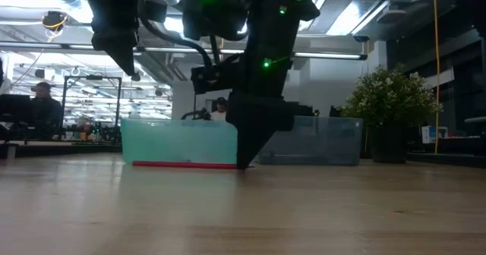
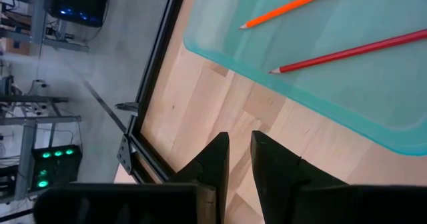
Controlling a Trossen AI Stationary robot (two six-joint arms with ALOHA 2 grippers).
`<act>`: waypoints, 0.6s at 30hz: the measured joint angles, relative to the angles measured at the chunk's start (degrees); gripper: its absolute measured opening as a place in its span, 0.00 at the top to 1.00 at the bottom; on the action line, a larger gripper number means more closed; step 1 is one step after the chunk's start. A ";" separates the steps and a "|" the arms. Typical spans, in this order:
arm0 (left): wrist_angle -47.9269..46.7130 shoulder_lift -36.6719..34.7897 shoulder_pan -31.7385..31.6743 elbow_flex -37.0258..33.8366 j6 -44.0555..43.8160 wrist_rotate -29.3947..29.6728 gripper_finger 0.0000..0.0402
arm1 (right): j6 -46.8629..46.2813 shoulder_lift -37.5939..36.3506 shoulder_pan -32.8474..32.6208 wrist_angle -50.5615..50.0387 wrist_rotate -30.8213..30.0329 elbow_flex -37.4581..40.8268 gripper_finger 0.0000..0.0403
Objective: Sort pens & pencils
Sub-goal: Put the red pencil into the green bin
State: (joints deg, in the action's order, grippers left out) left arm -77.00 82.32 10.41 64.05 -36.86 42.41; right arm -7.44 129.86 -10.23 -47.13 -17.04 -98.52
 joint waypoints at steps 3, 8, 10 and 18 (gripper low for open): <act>0.01 0.00 0.00 0.00 0.00 0.09 0.85 | 0.00 0.22 -0.21 -1.37 -0.32 -1.29 0.90; 0.04 0.00 0.15 0.00 0.00 0.13 0.85 | 0.13 0.08 -1.32 -3.10 -2.06 -2.79 0.90; 0.03 0.00 0.17 0.00 -0.01 0.13 0.85 | -0.03 0.11 -1.77 -5.21 -3.61 -3.50 0.90; 0.05 0.00 0.17 0.00 -0.09 0.13 0.85 | 0.00 0.02 -1.28 -6.17 -6.00 -3.07 0.90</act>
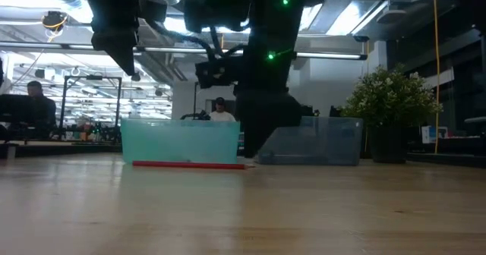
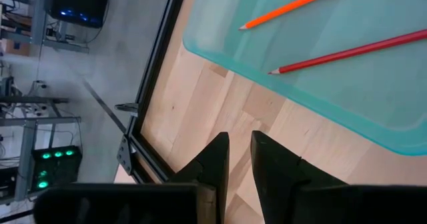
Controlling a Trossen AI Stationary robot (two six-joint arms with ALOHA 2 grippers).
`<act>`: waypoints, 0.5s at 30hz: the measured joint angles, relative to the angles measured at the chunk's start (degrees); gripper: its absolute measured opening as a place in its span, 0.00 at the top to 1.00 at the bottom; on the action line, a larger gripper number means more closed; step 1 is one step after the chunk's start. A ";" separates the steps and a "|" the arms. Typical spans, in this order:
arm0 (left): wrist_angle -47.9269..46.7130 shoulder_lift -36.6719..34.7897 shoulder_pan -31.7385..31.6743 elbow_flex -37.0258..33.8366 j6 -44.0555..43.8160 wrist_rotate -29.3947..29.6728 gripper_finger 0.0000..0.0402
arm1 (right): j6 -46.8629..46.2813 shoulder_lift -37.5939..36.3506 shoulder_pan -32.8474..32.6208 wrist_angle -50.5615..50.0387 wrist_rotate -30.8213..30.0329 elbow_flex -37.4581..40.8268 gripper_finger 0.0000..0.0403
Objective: Sort pens & pencils
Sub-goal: Put the red pencil into the green bin
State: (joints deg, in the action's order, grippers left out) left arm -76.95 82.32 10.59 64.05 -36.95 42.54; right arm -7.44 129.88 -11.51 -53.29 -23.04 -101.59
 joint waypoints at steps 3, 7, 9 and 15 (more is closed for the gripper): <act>-0.02 0.00 0.00 0.00 0.02 0.00 0.85 | 0.00 0.00 0.64 0.06 0.11 0.68 0.90; 0.00 0.00 0.00 0.00 0.02 0.00 0.85 | 0.04 0.01 1.38 1.03 0.10 1.77 0.90; 0.00 0.00 0.00 0.00 0.02 0.00 0.85 | 0.01 0.02 1.70 1.10 0.11 1.80 0.90; 0.00 0.00 0.00 0.00 0.02 0.00 0.85 | 0.09 0.02 2.14 1.74 0.10 1.78 0.90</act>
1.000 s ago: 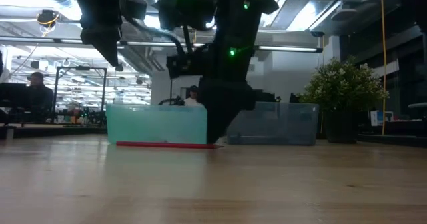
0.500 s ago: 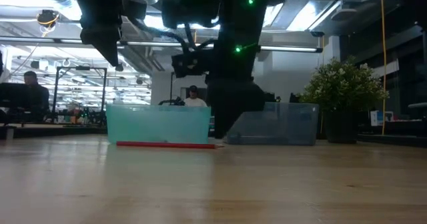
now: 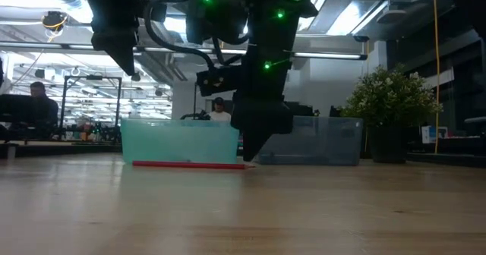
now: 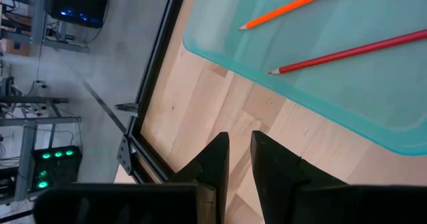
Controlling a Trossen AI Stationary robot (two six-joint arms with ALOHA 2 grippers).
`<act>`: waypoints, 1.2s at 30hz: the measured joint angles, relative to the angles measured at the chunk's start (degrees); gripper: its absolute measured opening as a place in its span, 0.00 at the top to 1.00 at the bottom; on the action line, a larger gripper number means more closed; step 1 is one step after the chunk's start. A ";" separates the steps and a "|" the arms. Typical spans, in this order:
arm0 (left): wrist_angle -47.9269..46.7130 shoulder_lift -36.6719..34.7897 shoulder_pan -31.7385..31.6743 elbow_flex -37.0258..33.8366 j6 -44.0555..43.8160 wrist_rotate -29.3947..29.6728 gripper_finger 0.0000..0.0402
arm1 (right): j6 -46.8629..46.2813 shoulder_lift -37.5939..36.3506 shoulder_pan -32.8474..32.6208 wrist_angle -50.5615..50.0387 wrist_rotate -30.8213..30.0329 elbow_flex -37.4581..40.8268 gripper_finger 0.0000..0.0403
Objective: Sort pens & pencils
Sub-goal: Put the red pencil into the green bin
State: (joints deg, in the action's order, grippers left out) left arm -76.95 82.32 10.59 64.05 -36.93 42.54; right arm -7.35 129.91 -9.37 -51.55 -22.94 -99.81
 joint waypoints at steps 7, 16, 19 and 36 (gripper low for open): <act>0.02 0.00 0.00 0.00 -0.02 0.00 0.85 | 0.20 0.00 -0.02 2.87 1.49 0.00 0.90; 0.05 0.00 0.00 0.00 -0.04 -0.01 0.85 | 0.32 0.95 -0.16 4.06 2.89 -0.11 0.90; 0.07 0.00 0.01 0.00 -0.04 -0.01 0.85 | 0.33 1.14 -0.20 4.10 3.22 -0.04 0.90; 0.07 0.00 0.09 0.00 0.00 0.02 0.85 | 0.43 1.14 -2.56 2.71 1.98 -0.06 0.90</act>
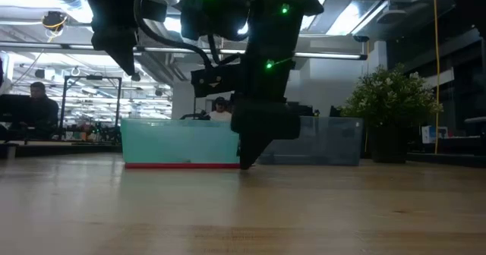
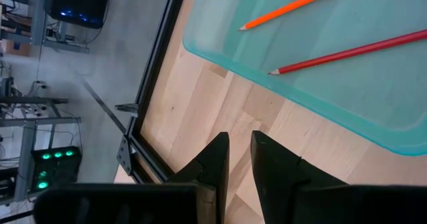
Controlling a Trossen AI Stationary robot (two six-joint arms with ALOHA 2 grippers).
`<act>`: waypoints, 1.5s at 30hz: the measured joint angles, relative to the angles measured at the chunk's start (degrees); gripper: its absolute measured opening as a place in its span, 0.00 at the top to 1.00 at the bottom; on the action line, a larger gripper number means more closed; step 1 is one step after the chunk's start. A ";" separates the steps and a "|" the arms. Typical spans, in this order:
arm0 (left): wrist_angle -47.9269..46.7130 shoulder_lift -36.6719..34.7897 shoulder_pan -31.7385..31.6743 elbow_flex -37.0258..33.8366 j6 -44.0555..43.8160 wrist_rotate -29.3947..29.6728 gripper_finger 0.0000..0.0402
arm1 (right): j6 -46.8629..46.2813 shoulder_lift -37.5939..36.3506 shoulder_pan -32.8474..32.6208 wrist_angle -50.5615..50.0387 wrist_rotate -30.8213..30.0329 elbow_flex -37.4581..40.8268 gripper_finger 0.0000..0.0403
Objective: Sort pens & pencils
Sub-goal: Put the red pencil into the green bin
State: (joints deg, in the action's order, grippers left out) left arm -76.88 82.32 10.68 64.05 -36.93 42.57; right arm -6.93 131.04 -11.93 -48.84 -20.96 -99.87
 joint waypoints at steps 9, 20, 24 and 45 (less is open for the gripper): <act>0.02 0.00 0.00 0.00 -0.04 0.21 0.85 | 3.00 -0.23 -0.63 -1.84 -3.44 -4.15 0.90; 0.02 0.00 0.00 0.00 -0.04 0.21 0.85 | 4.36 -0.24 0.10 -1.09 -3.47 -4.60 0.90; 0.02 0.00 0.00 0.00 -0.07 0.21 0.85 | 4.48 -0.24 0.51 -0.66 -3.44 -4.60 0.90; 1.18 0.02 1.70 0.00 -0.04 -0.48 0.85 | 6.13 1.95 1.08 2.81 -1.91 -4.21 0.90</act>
State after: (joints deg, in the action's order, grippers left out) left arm -75.70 82.35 12.38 64.05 -36.97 42.08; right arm -0.80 132.99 -10.85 -46.03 -22.87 -104.07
